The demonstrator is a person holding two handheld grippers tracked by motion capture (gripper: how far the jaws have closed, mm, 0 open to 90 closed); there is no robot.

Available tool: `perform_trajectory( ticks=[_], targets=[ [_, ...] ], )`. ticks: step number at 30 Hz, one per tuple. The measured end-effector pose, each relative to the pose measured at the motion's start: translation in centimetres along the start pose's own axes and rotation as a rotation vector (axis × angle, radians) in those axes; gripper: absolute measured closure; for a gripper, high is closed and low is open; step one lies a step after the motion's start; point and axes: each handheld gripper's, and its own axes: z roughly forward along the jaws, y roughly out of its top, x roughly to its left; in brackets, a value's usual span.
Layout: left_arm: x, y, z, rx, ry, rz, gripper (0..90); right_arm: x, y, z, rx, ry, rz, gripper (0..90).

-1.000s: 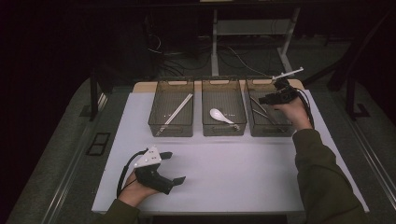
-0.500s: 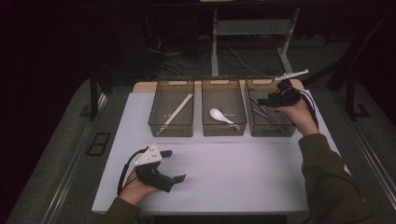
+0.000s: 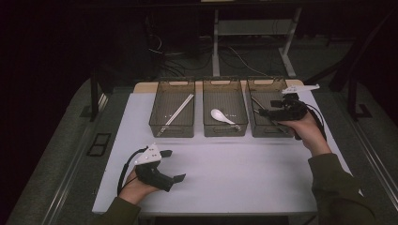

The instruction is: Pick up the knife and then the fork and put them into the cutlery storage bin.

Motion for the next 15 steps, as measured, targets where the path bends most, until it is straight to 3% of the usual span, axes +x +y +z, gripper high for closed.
perform_trajectory(
  ticks=[15],
  targets=[
    [-0.1,0.0,-0.1,-0.002,0.002,0.003,0.0,4.2,-2.8,-2.8,-0.068,0.068,-0.069,20.6]
  ],
)
